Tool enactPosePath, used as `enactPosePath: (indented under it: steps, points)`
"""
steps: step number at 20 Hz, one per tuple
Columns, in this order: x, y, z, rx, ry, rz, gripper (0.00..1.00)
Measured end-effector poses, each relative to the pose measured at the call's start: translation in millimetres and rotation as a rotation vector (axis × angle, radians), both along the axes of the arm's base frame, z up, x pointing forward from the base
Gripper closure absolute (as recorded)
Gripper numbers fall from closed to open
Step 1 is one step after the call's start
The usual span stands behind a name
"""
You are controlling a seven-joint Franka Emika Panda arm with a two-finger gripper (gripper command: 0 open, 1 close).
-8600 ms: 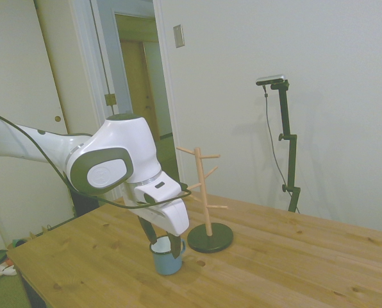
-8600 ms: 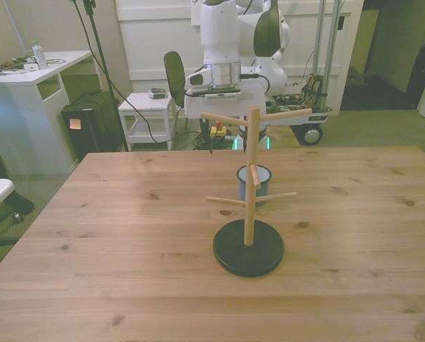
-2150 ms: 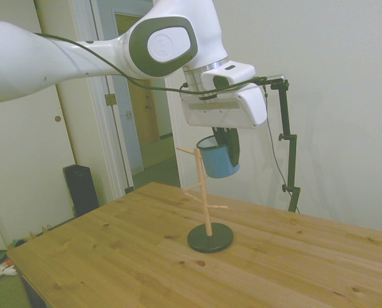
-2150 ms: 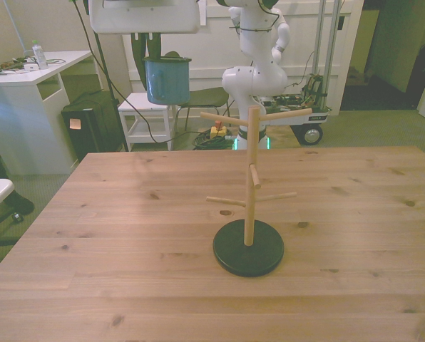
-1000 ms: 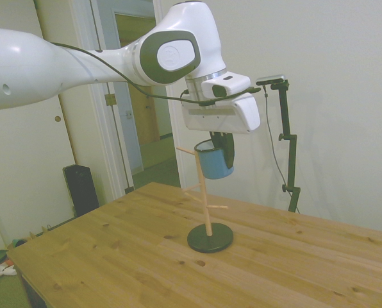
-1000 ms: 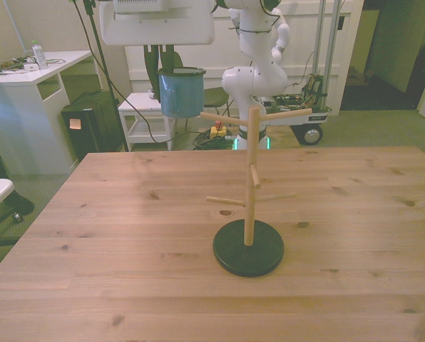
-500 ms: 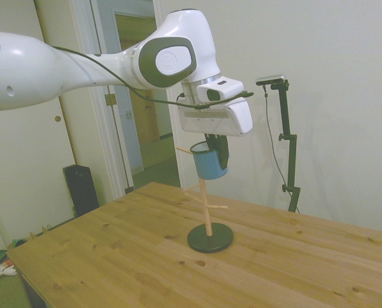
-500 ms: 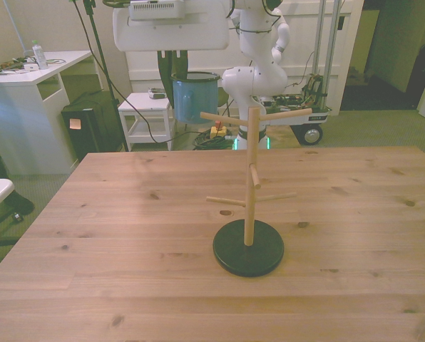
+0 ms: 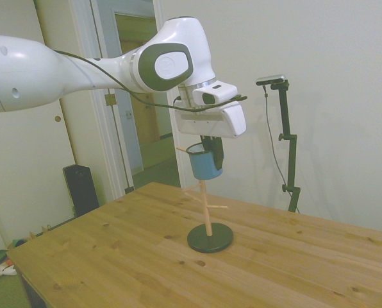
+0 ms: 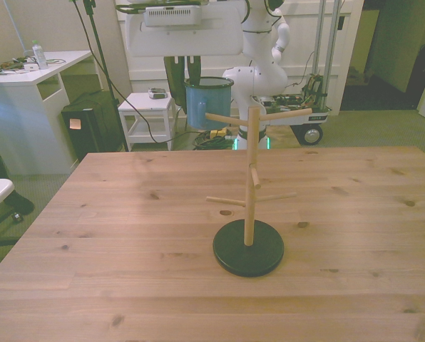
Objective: Hang the mug
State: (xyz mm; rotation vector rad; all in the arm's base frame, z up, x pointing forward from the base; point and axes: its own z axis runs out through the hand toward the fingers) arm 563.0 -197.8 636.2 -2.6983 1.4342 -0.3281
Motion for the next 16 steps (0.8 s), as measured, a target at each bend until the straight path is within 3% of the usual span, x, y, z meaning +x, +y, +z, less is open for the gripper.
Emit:
enactPosePath:
  steps: [16]
  points:
    - [18, 60, -19, -0.02, 0.019, 0.03, 1.0]
